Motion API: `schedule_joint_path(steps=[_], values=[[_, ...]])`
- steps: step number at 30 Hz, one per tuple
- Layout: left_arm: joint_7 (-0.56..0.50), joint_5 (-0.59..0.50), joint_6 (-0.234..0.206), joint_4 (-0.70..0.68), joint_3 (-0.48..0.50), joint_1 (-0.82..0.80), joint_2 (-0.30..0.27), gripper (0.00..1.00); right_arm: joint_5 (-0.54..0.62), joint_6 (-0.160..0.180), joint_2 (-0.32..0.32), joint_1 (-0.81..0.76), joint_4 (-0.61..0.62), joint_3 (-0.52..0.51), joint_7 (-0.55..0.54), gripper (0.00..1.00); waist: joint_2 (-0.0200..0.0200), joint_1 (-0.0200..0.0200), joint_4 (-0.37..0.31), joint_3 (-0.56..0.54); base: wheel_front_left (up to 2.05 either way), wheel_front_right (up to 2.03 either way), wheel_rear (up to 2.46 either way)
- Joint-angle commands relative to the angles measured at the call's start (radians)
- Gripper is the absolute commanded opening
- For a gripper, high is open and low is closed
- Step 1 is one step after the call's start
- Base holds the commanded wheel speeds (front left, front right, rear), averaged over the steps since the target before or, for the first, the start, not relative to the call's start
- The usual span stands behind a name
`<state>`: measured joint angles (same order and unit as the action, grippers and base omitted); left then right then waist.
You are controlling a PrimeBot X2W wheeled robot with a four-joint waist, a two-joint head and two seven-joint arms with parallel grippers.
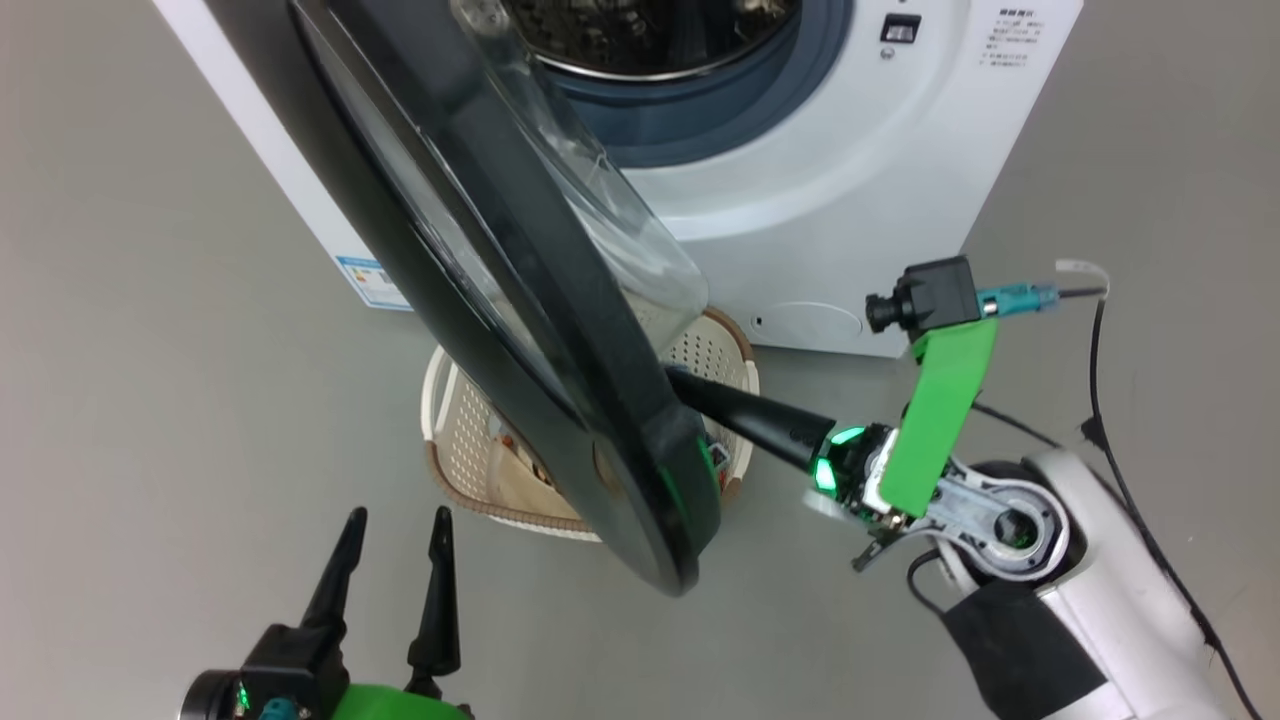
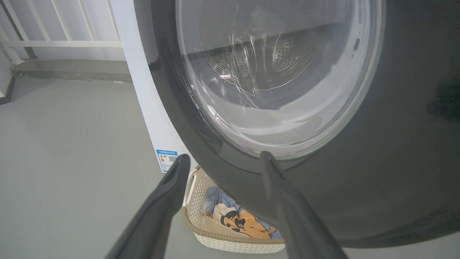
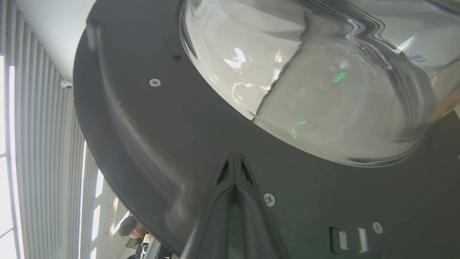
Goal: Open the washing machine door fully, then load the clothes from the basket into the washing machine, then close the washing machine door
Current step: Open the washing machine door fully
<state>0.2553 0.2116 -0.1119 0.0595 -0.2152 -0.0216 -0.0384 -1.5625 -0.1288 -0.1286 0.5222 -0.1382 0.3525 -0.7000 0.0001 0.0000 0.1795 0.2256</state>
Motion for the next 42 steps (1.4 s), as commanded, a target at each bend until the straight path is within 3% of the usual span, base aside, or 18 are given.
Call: schedule_joint_path(steps=[1, 32, 42], values=[[0.006, 0.010, 0.003, -0.017, 0.033, -0.002, -0.012, 1.00, -0.006, -0.002, 0.032, -0.021, 0.025, 0.030, 0.005, 0.00, -0.0001, 0.0000, 0.008, -0.017, 0.00, 0.00, 0.00], [0.006, 0.032, 0.016, -0.008, 0.056, 0.030, -0.012, 1.00, -0.031, -0.002, 0.078, -0.068, -0.087, 0.248, 0.226, 0.00, -0.0001, 0.0000, 0.017, -0.133, 0.00, 0.00, 0.00], [0.006, 0.024, 0.019, -0.011, 0.069, 0.032, -0.012, 1.00, -0.041, -0.002, 0.078, -0.066, -0.097, 0.257, 0.275, 0.00, -0.0001, 0.0000, 0.013, -0.145, 0.00, 0.00, 0.00]])
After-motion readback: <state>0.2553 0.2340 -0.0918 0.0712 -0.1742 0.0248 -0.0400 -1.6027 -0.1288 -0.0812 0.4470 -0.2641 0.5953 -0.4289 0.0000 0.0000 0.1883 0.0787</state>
